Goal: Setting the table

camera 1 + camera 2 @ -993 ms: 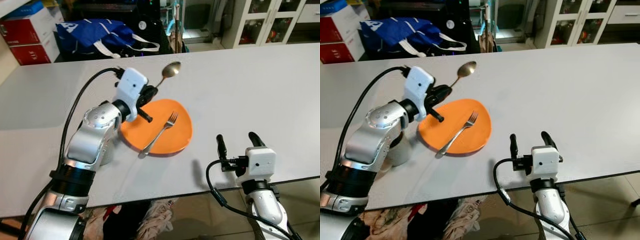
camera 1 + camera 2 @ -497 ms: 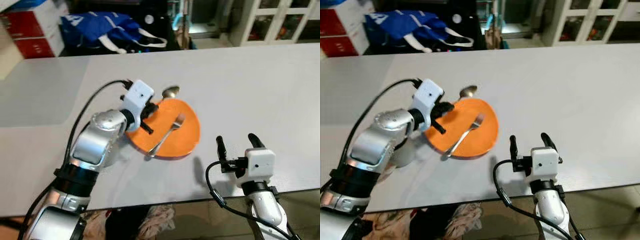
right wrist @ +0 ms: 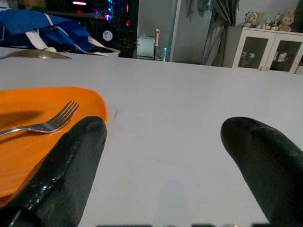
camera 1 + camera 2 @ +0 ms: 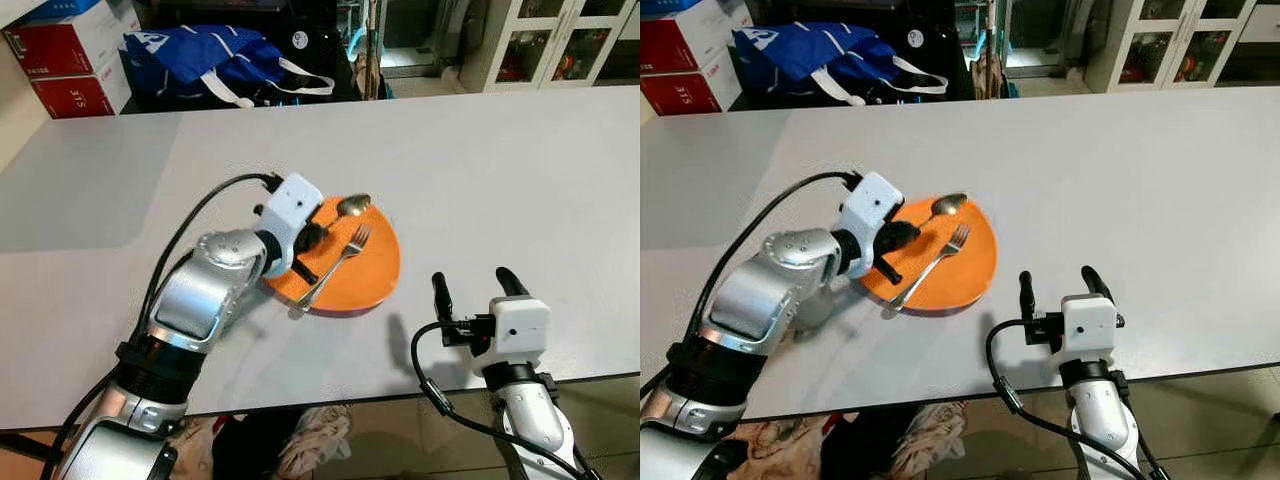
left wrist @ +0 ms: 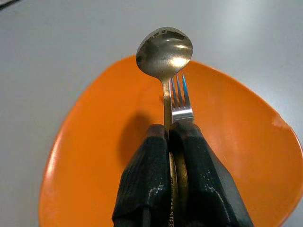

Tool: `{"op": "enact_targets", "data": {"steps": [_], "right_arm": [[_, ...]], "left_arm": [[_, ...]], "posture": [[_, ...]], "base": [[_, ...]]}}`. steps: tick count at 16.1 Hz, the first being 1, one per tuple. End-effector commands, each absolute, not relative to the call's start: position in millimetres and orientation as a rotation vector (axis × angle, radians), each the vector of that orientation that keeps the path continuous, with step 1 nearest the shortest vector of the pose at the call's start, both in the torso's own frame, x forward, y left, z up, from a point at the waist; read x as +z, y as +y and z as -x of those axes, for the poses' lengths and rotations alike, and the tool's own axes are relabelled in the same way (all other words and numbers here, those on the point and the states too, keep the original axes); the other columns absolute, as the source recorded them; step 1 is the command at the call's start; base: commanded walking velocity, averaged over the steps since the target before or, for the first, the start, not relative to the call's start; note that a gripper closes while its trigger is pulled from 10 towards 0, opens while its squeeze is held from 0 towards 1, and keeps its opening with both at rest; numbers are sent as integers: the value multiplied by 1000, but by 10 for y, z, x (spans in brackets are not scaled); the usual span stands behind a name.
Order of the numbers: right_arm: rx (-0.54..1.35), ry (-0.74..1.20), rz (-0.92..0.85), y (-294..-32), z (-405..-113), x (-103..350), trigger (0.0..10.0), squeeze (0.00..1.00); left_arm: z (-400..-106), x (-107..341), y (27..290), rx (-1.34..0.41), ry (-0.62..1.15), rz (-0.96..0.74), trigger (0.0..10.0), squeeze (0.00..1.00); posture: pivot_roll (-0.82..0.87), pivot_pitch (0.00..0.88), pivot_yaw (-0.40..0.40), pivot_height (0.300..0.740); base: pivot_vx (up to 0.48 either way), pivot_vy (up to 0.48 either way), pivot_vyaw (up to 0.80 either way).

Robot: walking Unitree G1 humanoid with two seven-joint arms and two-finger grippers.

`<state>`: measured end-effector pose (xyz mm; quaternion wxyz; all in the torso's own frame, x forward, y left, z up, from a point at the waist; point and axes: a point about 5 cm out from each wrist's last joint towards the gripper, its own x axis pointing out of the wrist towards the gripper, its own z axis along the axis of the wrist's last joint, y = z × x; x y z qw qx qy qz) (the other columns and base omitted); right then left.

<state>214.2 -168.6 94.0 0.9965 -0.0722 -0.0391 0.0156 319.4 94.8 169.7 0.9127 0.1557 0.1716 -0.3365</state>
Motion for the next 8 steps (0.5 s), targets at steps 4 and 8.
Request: {"op": "enact_targets", "data": {"steps": [4,8], "right_arm": [[41,-64,141,-1658,-2146,924,10000,0],[42,-60,143,-1658,-2141,920,10000,0]], "left_arm": [[-3198,1569,941,-687,404,-354,0,0],[-3202,1505,934,-680,430,-373,0,0]], "posture": [[-132,21,72,736],[-134,25,72,736]], "base": [[0,0,0],[0,0,0]]}}
